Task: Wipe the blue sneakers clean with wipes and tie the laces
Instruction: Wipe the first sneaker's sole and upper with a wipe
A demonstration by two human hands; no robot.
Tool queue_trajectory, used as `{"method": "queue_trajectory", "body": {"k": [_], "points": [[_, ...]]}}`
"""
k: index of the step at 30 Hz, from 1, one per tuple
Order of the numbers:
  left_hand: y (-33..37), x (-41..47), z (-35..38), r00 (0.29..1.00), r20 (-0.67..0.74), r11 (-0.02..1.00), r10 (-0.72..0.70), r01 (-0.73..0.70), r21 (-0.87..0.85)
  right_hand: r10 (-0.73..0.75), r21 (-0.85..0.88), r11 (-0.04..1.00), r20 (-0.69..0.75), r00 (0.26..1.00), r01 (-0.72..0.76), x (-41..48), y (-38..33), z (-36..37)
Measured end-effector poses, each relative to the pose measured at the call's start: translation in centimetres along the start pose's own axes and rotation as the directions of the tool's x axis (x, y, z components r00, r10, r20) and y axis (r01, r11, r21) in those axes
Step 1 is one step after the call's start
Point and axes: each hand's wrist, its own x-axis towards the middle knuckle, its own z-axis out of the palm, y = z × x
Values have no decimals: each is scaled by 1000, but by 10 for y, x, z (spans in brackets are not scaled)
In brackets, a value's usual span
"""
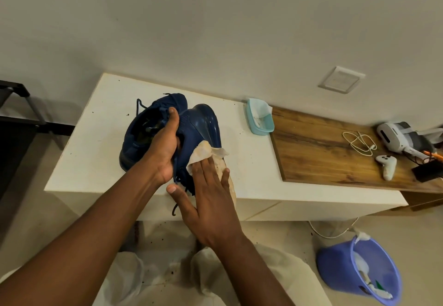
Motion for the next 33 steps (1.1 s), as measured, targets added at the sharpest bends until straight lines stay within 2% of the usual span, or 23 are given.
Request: {"method": "queue_trajectory", "body": {"k": [5, 12, 15, 17, 20, 24, 27, 30, 33], "points": [[0, 0, 1, 1000, 18, 1000, -5, 5, -6, -4, -25, 1000, 17, 1000, 5, 1, 4, 3], [-3, 3, 1, 1000, -18, 999, 24, -23, 32, -87, -37, 996, -70, 994, 84, 40, 3, -12], [-2, 4, -3, 1000, -10, 1000, -2, 3, 23, -222, -51, 974, 19, 975, 223, 17, 4, -9], [-2, 6, -4, 1000, -19, 1000, -12, 11, -11, -257, -161, 949, 97, 961, 270, -2, 20, -8], [-2, 6, 0, 1000, -8, 1000, -23, 23, -13, -165, -229, 957, 73, 984, 178, 3, 40, -12], [-5, 7, 2, 1000, -6, 1000, -3, 3, 5, -67, -109, 992, -19, 998, 64, 34, 25, -12], [-4, 10, -4, 999, -39, 999, -3, 4, 34, -121, -103, 987, -4, 993, 120, 37, 9, -6], [-3, 10, -8, 1000, 24, 1000, 3, -4, 26, -183, -149, 970, 77, 980, 193, 16, 14, -6], [-8, 11, -6, 995, 62, 996, 82, -84, 34, -147, -245, 951, 183, 972, 190, -14, 33, -13]]}}
